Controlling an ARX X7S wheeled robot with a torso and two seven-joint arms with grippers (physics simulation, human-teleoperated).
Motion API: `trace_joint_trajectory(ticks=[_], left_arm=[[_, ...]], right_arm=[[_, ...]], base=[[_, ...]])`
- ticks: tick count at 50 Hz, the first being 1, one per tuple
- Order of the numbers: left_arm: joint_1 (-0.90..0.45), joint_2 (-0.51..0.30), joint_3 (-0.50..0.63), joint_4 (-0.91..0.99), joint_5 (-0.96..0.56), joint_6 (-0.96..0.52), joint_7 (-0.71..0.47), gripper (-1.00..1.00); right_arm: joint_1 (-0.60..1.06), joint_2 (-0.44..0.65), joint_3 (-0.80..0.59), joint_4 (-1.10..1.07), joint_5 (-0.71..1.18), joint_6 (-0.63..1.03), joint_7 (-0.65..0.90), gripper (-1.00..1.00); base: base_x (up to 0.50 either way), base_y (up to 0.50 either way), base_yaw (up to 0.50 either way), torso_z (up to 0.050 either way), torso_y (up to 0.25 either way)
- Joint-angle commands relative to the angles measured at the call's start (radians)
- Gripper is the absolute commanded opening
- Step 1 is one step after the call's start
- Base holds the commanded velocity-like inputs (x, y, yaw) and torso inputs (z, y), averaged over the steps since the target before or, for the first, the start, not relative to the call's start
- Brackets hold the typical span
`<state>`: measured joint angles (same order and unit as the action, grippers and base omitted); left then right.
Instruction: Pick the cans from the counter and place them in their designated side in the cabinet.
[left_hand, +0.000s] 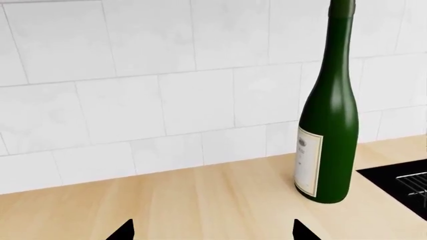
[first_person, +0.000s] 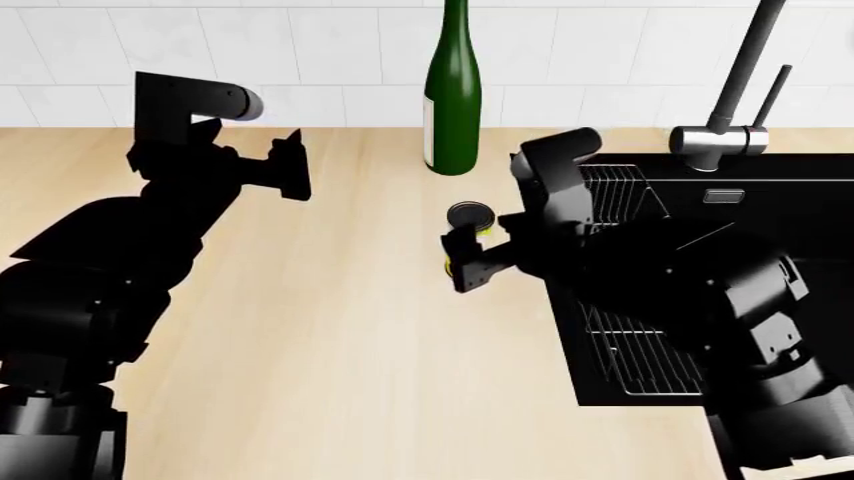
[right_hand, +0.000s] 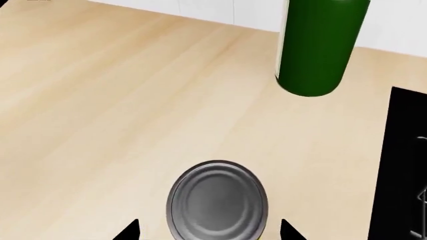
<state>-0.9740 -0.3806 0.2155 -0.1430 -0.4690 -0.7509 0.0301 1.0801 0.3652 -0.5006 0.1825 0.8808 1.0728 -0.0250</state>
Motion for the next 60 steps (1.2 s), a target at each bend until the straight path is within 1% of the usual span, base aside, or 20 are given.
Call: trace_joint_trajectory(ticks=[1,17,23,35,43,44,47,52,56,60], left_arm=[[0.000,-0.003,-0.001,0.010,-0.006,-0.006,-0.004,1.00],[0.001,-0.009,-0.007,0.032,-0.018,-0.020,-0.011,1.00],[0.003,-0.009,-0.008,0.028,-0.019,-0.016,-0.011,1.00],[0.002,-0.009,-0.009,0.012,-0.019,-0.004,-0.010,1.00],[0.004,-0.006,-0.008,-0.002,-0.018,0.006,-0.008,1.00],[0.004,-0.007,-0.008,-0.002,-0.019,0.006,-0.009,1.00],[0.005,-0.008,-0.009,0.001,-0.020,0.004,-0.011,1.00],[0.003,-0.010,-0.010,0.009,-0.024,-0.003,-0.013,1.00],[0.000,-0.010,-0.009,0.010,-0.024,-0.003,-0.013,1.00],[-0.001,-0.012,-0.012,0.019,-0.028,-0.010,-0.018,1.00]], right_arm=[[-0.010,-0.010,-0.006,0.028,-0.007,-0.029,-0.014,1.00],[-0.015,-0.025,-0.020,0.075,-0.024,-0.071,-0.038,1.00],[-0.020,-0.042,-0.019,0.114,-0.043,-0.131,-0.056,1.00],[-0.011,-0.103,-0.028,0.262,-0.076,-0.238,-0.126,1.00],[-0.017,-0.129,-0.051,0.339,-0.096,-0.265,-0.152,1.00],[-0.018,-0.131,-0.053,0.345,-0.098,-0.268,-0.154,-1.00],[-0.019,-0.134,-0.056,0.356,-0.103,-0.273,-0.152,-1.00],[-0.025,-0.122,-0.056,0.329,-0.123,-0.287,-0.107,-1.00],[-0.030,-0.100,-0.053,0.280,-0.140,-0.291,-0.057,-1.00],[-0.038,-0.066,-0.054,0.179,-0.175,-0.307,0.017,-1.00]], base=[[0.00,0.00,0.00,0.000,0.000],[0.00,0.00,0.00,0.000,0.000],[0.00,0.00,0.00,0.000,0.000],[0.00,0.00,0.00,0.000,0.000],[0.00,0.00,0.00,0.000,0.000],[0.00,0.00,0.00,0.000,0.000],[0.00,0.00,0.00,0.000,0.000],[0.00,0.00,0.00,0.000,0.000],[0.00,0.00,0.00,0.000,0.000],[0.00,0.00,0.00,0.000,0.000]])
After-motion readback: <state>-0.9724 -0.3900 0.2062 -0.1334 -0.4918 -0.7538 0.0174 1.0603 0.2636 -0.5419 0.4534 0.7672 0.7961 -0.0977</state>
